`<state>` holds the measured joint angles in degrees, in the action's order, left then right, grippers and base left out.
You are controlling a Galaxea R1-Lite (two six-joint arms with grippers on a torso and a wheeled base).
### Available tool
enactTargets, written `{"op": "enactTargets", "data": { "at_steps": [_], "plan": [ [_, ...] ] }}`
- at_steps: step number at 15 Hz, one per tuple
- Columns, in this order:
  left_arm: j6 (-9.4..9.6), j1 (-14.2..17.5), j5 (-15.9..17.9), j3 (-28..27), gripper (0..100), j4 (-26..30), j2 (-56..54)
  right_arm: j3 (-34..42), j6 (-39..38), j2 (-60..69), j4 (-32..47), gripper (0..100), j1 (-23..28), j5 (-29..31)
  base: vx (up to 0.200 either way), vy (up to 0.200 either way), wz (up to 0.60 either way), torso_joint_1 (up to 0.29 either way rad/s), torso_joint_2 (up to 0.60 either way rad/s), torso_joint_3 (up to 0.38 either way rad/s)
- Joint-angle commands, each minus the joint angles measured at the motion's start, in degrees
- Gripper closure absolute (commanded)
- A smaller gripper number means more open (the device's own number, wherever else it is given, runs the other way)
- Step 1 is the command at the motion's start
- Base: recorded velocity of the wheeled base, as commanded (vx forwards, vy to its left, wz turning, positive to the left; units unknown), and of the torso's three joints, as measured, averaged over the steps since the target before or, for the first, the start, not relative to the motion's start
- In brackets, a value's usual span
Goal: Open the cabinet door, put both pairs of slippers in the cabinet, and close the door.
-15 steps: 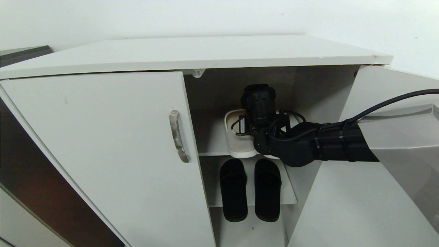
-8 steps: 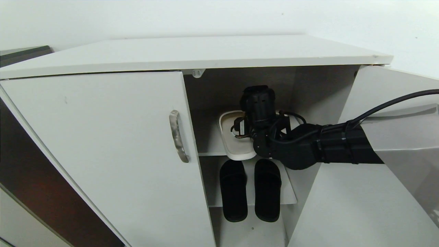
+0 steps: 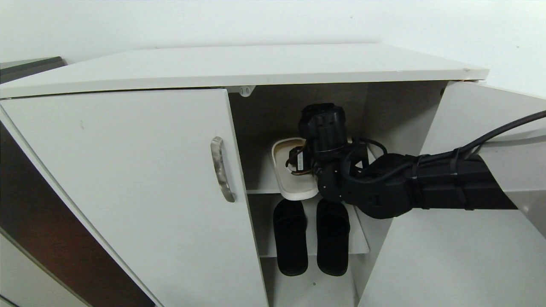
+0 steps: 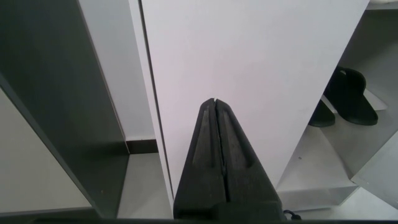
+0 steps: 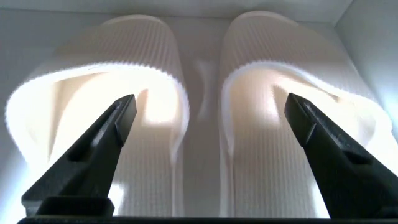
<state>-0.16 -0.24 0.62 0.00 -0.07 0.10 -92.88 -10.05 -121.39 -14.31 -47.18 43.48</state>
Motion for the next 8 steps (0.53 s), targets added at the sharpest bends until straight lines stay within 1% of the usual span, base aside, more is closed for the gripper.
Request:
{"op": "enactTargets", "data": {
  "at_steps": [1,2,3,4,7,8],
  "plan": [
    [-0.02,-0.02,-0.01,0.0,100,-0.01,-0.01,3.93,-0.33,3.36,-0.19,0,-1.51,0.02,0.0,0.0,0.0,0.0,0.0,0.0],
    [-0.02,-0.02,-0.01,0.0,100,-0.01,-0.01,6.13,-0.41,4.68,-0.45,0,-2.13,0.02,0.0,0.0,0.0,0.0,0.0,0.0],
    [-0.02,-0.02,-0.01,0.0,100,-0.01,-0.01,6.57,-0.5,4.94,-0.72,0,-2.3,0.02,0.0,0.0,0.0,0.0,0.0,0.0],
    [-0.02,-0.02,-0.01,0.0,100,-0.01,-0.01,10.26,-0.59,7.14,-2.3,0,-3.45,0.11,0.0,0.0,0.0,0.0,0.0,0.0],
    [-0.02,-0.02,-0.01,0.0,100,-0.01,-0.01,15.89,-0.59,11.09,-5.2,0,-5.47,0.2,0.0,0.0,0.0,0.0,0.0,0.0],
    [-0.02,-0.02,-0.01,0.0,100,-0.01,-0.01,19.32,-0.59,13.29,-7.05,0,-6.35,1.08,0.0,0.0,0.0,0.0,0.0,0.0]
  ]
}}
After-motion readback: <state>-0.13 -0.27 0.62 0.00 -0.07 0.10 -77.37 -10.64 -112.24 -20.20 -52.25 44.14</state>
